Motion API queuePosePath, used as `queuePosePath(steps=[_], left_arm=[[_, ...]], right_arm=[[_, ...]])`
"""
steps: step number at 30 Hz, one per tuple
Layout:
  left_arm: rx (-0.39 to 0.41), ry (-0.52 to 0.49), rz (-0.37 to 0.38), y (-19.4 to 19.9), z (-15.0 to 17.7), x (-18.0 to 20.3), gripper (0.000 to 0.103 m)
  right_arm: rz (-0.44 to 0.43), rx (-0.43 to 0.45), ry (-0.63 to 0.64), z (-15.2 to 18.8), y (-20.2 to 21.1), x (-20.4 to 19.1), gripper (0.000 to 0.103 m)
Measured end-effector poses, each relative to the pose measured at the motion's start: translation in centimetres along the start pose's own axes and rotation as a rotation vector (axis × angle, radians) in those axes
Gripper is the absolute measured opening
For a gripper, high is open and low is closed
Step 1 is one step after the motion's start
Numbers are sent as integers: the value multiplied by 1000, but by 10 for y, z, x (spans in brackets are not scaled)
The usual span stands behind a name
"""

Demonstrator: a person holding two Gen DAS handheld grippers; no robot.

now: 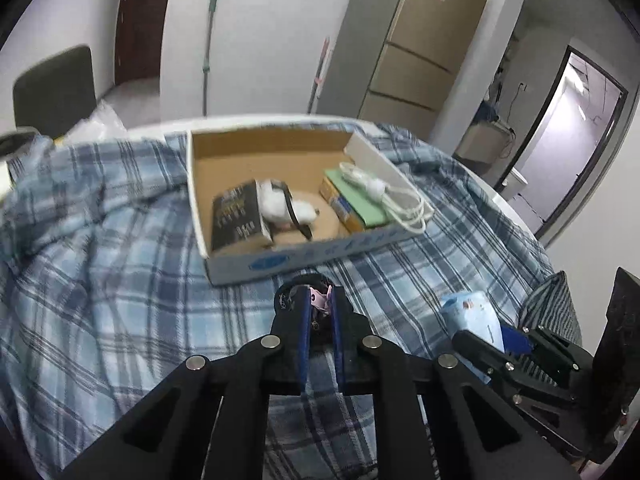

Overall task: Organize soft objects
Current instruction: 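Grasp the pink clip with black cord with the left gripper while the right gripper holds the wipes, then lower the pink clip and wipes pack into the box and open both grippers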

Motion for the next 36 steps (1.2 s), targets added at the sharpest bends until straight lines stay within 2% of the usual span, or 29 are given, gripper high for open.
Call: queuePosePath(steps=[6, 10, 14, 18, 22, 24, 26, 31, 36], left_arm=[[67, -4, -2, 17, -8, 3, 10], [112, -20, 17, 31, -18, 11, 10], [159, -32, -4, 47, -35, 15, 10], [226, -65, -55, 60, -56, 17, 10], [300, -63, -59, 67, -80, 16, 10], [336, -87, -72, 63, -91, 17, 10], [345, -86, -116, 53, -99, 13, 10], [295, -43, -130, 17, -106, -1, 10], [263, -46, -165, -7, -97, -6, 10]], right_arm=[[0, 24, 1, -1, 5, -1, 34], [-8, 56, 52, -7, 21, -9, 34], [0, 98, 61, -18, 41, -1, 34], [-13, 120, 155, -42, 59, 4, 34], [7, 171, 218, -82, 66, 11, 34], [28, 189, 246, -101, 59, 13, 34], [31, 212, 259, -118, 50, 13, 34], [27, 232, 303, -154, 10, 5, 34], [-27, 185, 302, -170, -43, 1, 34]])
Point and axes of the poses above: each gripper's, at about its wrist camera, not at the fingertips, and y roughly against the way its jaws point, x to its right, z to its underside, the point moved 5 cm from there along -y, roughly the way its jaws point
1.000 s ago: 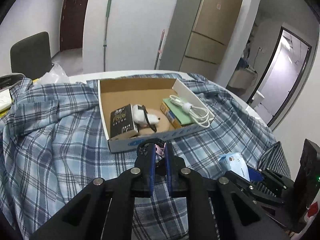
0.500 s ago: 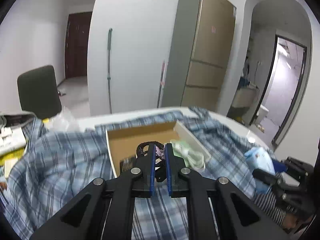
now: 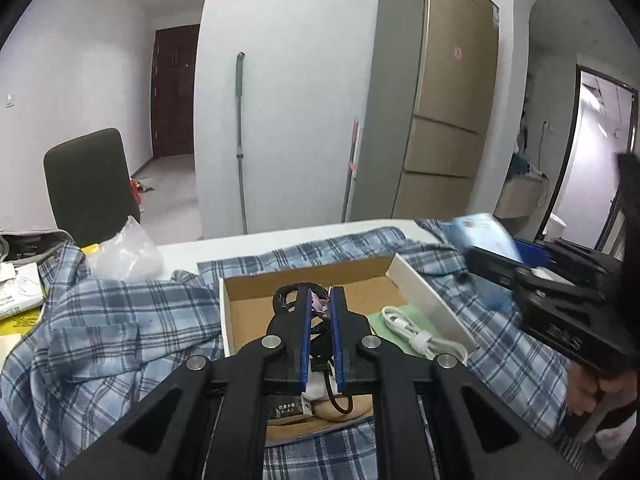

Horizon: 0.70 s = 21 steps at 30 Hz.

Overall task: Organize soft objects
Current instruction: 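Lower the pink clip and wipes pack into the box and open both grippers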

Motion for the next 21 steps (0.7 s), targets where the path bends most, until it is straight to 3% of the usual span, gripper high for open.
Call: queuePosePath(steps=[3, 10, 17, 21], left_arm=[[-21, -5, -9, -9, 8, 0, 10], [-77, 10, 5, -27, 24, -5, 10], [-89, 15, -29, -30, 28, -11, 10], [-83, 25, -45, -29, 28, -16, 10]], right_arm=[[-64, -42, -66, 9, -25, 1, 34], [-113, -143, -24, 42, -63, -19, 34], [-109, -143, -32, 46, -66, -16, 37], [-113, -156, -38, 47, -69, -12, 67]])
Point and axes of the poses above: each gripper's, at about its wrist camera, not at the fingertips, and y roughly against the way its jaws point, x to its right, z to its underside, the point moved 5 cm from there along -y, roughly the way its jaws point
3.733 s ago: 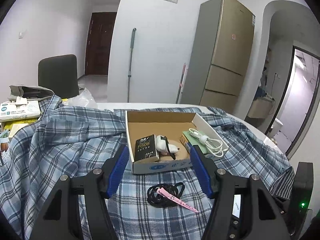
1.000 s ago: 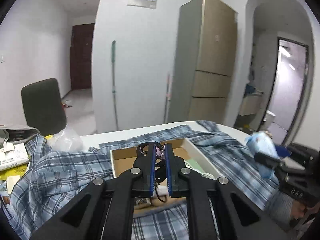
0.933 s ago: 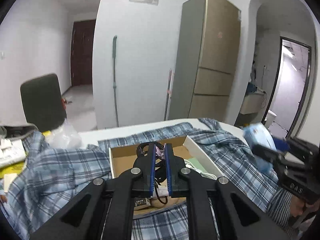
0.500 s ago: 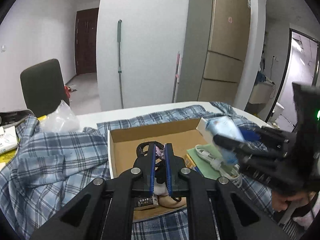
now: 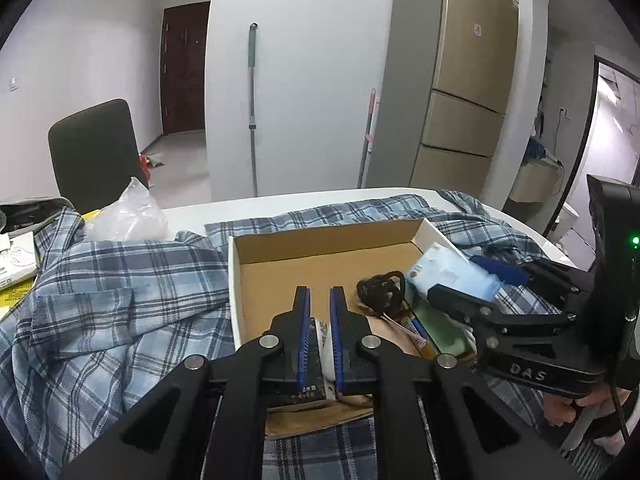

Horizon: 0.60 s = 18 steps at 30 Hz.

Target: Organize soft objects

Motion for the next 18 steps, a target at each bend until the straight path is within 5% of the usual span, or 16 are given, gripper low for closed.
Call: queuePosePath(steps=[10, 18], left_arm=[[118, -6, -22, 36, -17, 6, 10], [242, -29, -23, 94, -31, 21, 10]], right_arm=[[46, 108, -40, -21, 33, 16, 67], [57, 252, -27, -41, 98, 12, 73]])
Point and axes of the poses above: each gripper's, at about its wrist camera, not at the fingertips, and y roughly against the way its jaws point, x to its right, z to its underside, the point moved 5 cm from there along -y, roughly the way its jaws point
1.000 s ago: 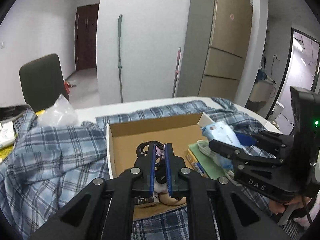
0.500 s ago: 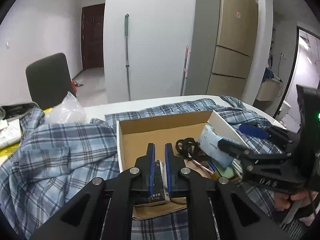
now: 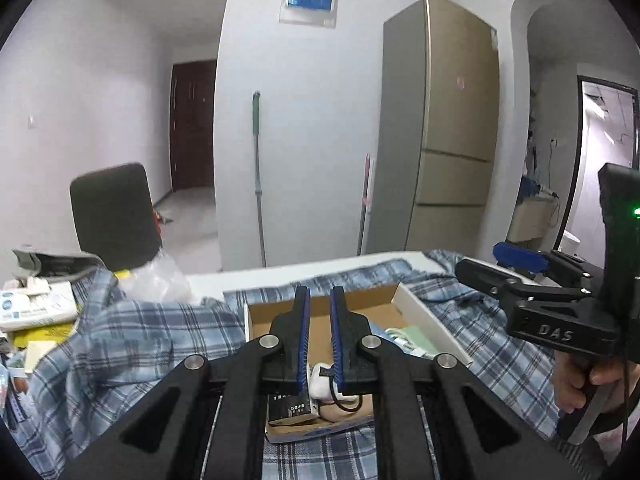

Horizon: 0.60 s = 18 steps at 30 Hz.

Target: Organize soft objects

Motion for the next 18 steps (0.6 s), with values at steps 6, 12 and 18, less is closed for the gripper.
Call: queuePosePath(steps=[6, 12, 18], left_arm=[[131, 58, -6, 44, -6, -1, 95], [234, 61, -59, 79, -6, -4, 103], [298, 38, -98, 96, 8, -7, 103]], right_arm=[[-22, 102, 4, -11, 51, -7, 86], [-56, 223, 4, -8, 89, -14, 103], [-47, 291, 9, 7, 103, -16, 103]])
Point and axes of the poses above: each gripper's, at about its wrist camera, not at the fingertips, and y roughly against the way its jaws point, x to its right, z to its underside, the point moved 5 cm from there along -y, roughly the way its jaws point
